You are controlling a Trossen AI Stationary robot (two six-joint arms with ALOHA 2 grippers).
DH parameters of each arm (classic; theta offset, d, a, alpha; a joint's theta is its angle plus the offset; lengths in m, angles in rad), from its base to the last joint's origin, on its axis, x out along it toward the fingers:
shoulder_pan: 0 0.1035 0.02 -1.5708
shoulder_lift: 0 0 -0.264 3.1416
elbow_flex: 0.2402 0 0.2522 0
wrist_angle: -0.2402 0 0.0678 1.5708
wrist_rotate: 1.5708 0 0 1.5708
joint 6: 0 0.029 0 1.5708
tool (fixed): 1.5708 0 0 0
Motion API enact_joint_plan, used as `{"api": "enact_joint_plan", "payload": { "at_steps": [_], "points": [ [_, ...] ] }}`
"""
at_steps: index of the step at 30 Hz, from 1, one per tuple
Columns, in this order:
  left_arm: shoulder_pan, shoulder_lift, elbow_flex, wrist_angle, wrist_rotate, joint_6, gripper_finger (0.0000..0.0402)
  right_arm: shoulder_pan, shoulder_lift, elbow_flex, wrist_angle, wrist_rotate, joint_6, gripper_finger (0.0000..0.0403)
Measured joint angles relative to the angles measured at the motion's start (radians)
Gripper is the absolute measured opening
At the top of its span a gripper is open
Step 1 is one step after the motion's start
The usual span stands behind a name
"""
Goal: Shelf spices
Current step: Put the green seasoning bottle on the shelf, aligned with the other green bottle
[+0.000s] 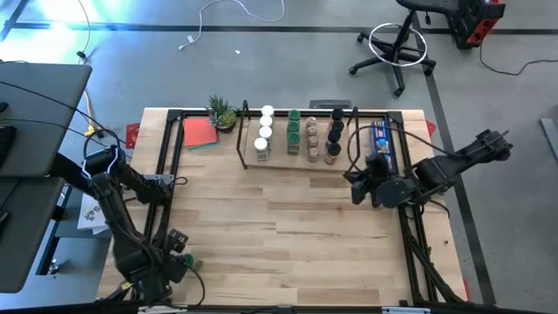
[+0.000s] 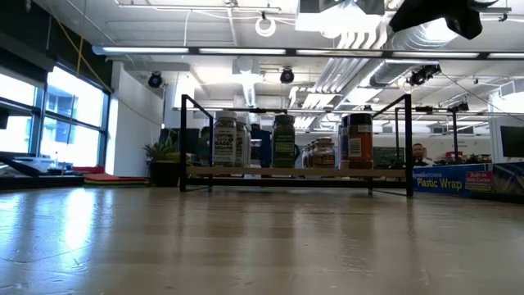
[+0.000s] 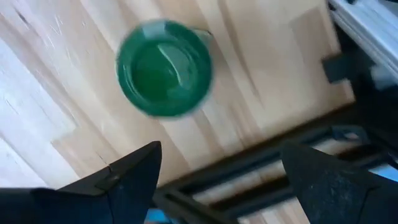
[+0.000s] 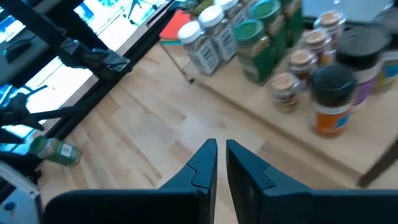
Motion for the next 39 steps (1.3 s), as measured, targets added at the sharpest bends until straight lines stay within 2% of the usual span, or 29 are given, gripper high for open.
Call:
{"api": "enact_joint_plan", "payload": {
  "at_steps": [10,14,20,25,32,39],
  "points": [
    [0.080,0.000,-0.116,0.164,-0.066,0.097,0.0323,0.000,0.103,0.000,0.153,-0.064,0.000,0.0029],
    [0.118,0.000,-0.148,0.256,-0.059,0.150,0.0323,0.000,0.113,0.000,0.182,-0.085,0.000,0.0029],
    [0.168,0.000,-0.165,0.301,-0.080,0.163,0.0321,0.000,0.112,0.000,0.198,-0.119,0.000,0.0029],
    [0.203,0.000,-0.166,0.300,-0.068,0.172,0.0284,0.000,0.112,0.000,0.219,-0.139,0.000,0.0029],
    [0.260,0.000,-0.159,0.272,0.004,0.181,0.0186,0.000,0.112,0.000,0.231,-0.140,0.000,0.0029],
    [0.343,0.001,-0.086,0.184,-0.005,0.212,0.0185,0.000,0.112,0.000,0.231,-0.140,-0.013,0.0029]
  ]
}}
